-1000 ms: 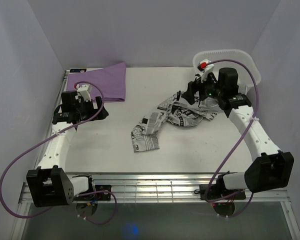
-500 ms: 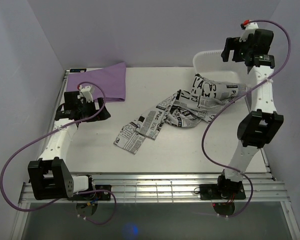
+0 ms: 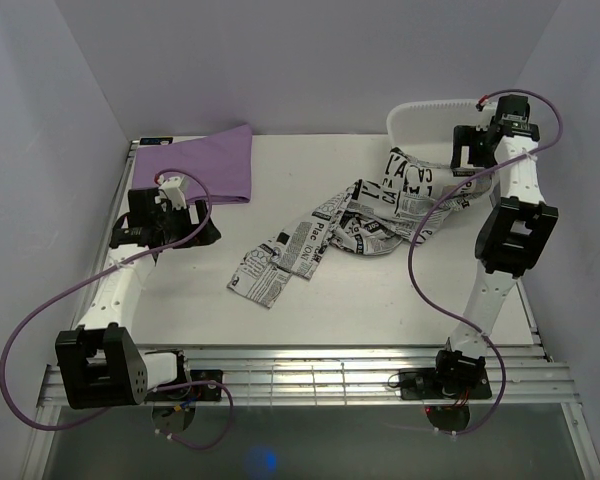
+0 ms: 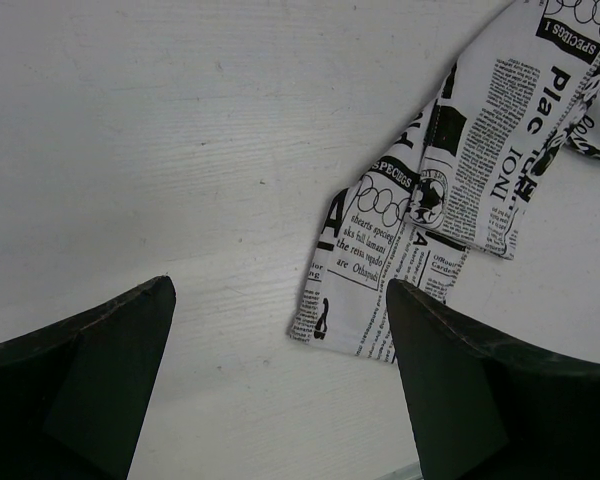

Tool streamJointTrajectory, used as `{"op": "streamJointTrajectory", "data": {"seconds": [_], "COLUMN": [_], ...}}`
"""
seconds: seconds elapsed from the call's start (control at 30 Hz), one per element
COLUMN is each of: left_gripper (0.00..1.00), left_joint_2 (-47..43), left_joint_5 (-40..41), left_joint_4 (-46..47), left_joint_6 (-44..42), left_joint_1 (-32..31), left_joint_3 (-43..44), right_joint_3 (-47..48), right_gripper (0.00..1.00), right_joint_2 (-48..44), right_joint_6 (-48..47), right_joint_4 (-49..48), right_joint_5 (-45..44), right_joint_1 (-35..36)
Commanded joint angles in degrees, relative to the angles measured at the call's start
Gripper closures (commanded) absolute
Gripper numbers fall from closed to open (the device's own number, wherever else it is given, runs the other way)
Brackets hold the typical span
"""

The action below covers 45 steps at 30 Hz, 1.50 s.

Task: Fold and stack the trousers
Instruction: Move the trousers to the center of the board

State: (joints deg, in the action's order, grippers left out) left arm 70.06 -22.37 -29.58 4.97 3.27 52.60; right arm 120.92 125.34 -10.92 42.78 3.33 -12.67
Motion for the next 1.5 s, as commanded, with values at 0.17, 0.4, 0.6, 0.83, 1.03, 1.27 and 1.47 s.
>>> {"op": "streamJointTrajectory", "data": {"seconds": [0.17, 0.4, 0.6, 0.83, 1.03, 1.27, 1.47], "left_gripper": [0.02, 0.02, 0.02, 0.02, 0.02, 0.02, 0.02], "left_joint_2": [0.2, 1.6, 2.6, 20.3, 40.0, 47.9, 50.2], "left_joint_5": [-0.7, -1.5, -18.5, -16.8, -12.1, -10.6, -8.6], "left_joint_4": [0.6, 0.1, 4.4, 11.7, 8.1, 6.5, 6.5], "left_joint_6": [-0.1, -0.1, -3.9, -8.8, -12.0, -11.4, -10.9], "left_joint_1": [0.1, 0.1, -0.5, -15.8, -24.3, -26.8, -28.1], "left_joint_3": [1.0, 1.7, 3.6, 17.8, 35.4, 42.8, 42.9], "right_joint_3": [5.4, 5.5, 6.2, 9.0, 9.2, 0.1, -0.2], "right_gripper": [0.18, 0.35, 0.69, 0.92, 0.58, 0.13, 0.17], "right_joint_2": [2.8, 2.3, 0.9, 0.7, -2.1, -7.1, -5.8], "right_joint_6": [0.6, 1.2, 2.3, 5.0, 11.6, -13.7, -20.9], "right_joint_4": [6.9, 10.1, 9.3, 5.4, 3.1, 13.5, 13.8], "right_joint_5": [18.4, 30.8, 37.4, 40.2, 47.1, 35.7, 27.8], "right_joint_1": [-0.5, -0.6, -0.9, -2.4, -4.8, -3.0, -1.2]}}
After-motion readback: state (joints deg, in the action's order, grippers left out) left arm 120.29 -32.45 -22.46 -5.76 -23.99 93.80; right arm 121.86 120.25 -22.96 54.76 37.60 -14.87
